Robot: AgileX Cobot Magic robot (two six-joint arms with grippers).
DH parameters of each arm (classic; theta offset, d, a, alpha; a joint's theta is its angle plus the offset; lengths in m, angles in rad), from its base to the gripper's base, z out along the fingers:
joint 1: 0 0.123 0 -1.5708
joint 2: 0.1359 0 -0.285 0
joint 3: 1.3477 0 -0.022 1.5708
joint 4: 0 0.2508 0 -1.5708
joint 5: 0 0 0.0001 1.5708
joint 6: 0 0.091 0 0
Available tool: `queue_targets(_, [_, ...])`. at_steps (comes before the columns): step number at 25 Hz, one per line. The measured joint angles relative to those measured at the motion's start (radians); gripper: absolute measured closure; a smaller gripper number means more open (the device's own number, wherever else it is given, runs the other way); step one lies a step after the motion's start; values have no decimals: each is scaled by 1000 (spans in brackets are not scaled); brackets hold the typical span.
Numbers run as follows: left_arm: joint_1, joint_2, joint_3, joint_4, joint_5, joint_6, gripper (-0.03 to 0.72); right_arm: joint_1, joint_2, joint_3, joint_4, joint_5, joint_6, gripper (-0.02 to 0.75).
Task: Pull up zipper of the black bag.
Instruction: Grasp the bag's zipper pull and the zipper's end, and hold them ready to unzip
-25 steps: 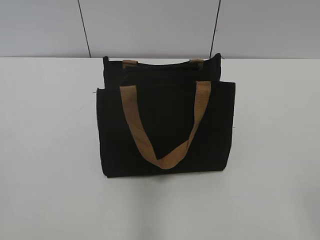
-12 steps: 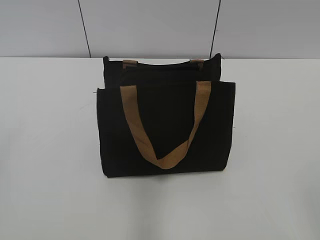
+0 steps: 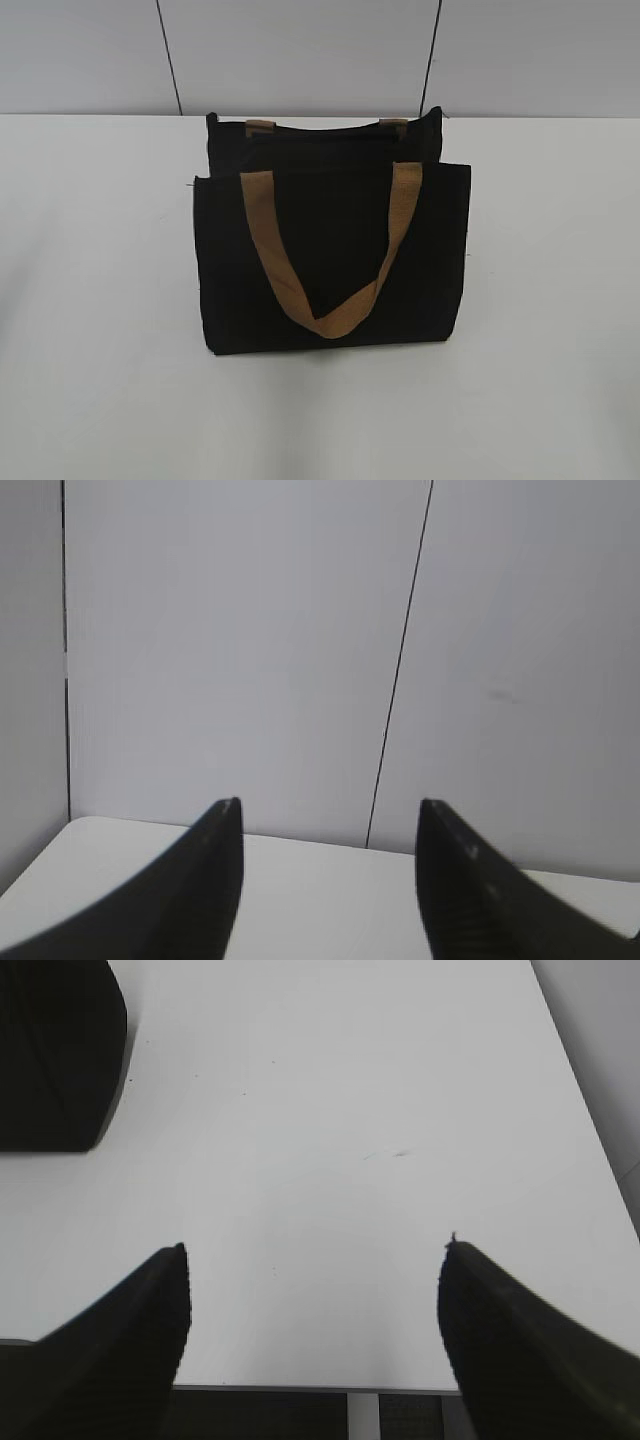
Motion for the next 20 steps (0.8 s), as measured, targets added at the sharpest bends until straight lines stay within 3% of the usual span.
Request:
queue_targets(4, [-2, 265, 53, 87, -273, -13, 272, 0, 0, 0, 0, 0, 0, 151])
queue_targets(8, [-20, 560, 60, 236, -483, -104, 272, 0, 0, 0, 0, 0, 0, 151])
queue_targets(14, [-23, 902, 41, 598, -707, -223, 276, 0, 0, 0, 0, 0, 0, 151])
queue_targets(20, [-23, 1174, -70, 953, -831, -267, 288, 0, 0, 0, 0, 0, 0, 151])
